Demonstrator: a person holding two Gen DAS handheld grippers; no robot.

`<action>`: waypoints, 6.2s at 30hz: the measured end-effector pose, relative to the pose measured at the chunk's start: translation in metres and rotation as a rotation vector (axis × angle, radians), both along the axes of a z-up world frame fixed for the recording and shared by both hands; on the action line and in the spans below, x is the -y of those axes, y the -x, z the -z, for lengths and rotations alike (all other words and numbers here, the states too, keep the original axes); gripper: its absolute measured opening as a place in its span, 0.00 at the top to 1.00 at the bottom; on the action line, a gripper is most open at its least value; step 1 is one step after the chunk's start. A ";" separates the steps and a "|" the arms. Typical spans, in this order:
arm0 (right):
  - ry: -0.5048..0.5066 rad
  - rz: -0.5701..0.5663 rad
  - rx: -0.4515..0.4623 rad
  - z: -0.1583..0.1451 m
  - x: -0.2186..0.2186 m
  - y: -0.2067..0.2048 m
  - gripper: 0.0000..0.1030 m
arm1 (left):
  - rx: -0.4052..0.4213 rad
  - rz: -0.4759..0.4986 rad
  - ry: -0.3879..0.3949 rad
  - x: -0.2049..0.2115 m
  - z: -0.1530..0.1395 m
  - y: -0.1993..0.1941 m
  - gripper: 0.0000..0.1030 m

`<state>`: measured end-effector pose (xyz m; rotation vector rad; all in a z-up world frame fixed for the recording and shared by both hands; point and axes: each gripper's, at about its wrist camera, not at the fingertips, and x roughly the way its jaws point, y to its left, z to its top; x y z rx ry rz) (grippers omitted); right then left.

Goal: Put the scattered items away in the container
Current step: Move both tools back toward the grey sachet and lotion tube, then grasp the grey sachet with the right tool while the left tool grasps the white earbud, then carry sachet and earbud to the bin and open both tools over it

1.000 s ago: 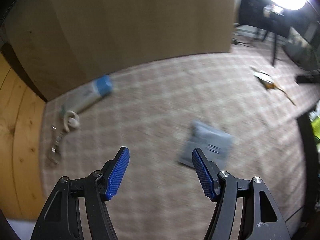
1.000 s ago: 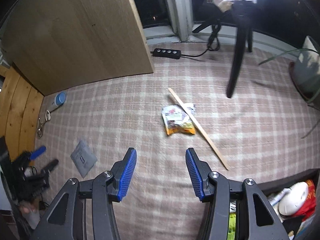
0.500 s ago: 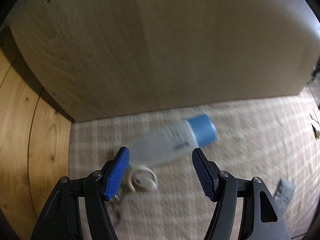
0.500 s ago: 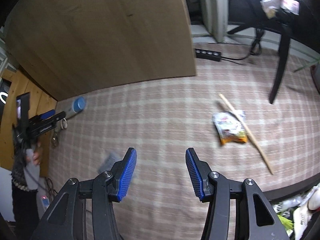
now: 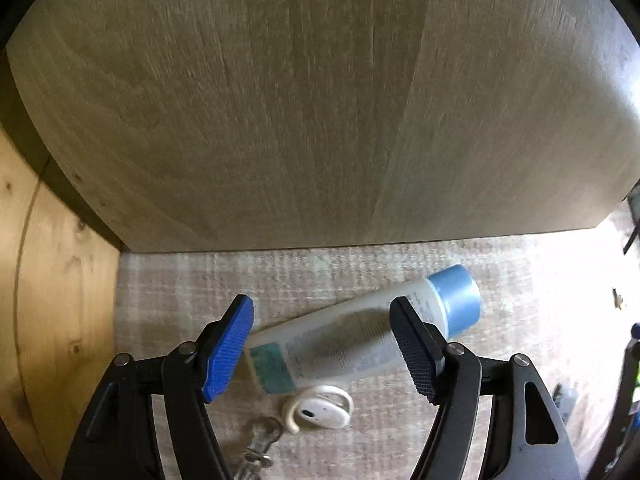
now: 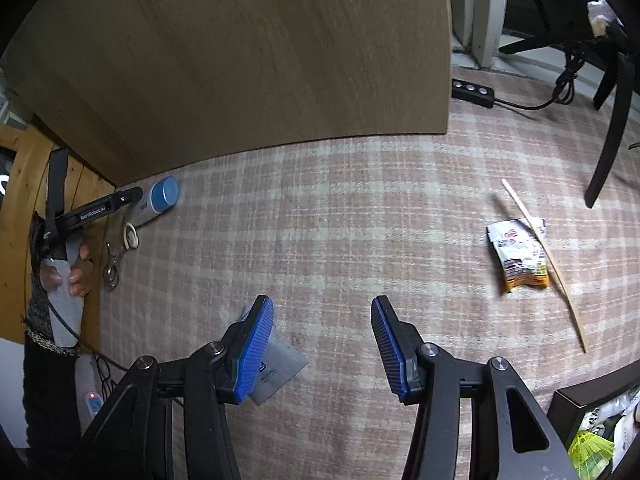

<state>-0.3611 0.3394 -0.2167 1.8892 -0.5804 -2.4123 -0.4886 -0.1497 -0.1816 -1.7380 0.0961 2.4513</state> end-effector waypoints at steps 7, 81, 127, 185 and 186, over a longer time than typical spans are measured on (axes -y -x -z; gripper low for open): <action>-0.005 -0.041 0.000 -0.002 0.013 0.004 0.54 | 0.033 -0.003 0.002 -0.005 0.003 0.018 0.28; -0.328 -0.774 0.098 0.080 0.152 0.013 0.14 | 0.048 0.039 0.039 0.017 0.034 -0.196 0.55; -0.229 -0.352 -0.096 -0.064 -0.024 -0.185 0.60 | -0.147 0.473 -0.002 -0.216 -0.094 -0.318 0.57; -0.293 0.142 0.066 -0.056 -0.315 -0.388 0.47 | -0.097 1.031 -0.063 -0.535 -0.094 -0.481 0.43; -0.292 0.131 0.055 -0.060 -0.307 -0.384 0.47 | -0.096 1.007 -0.062 -0.527 -0.095 -0.476 0.43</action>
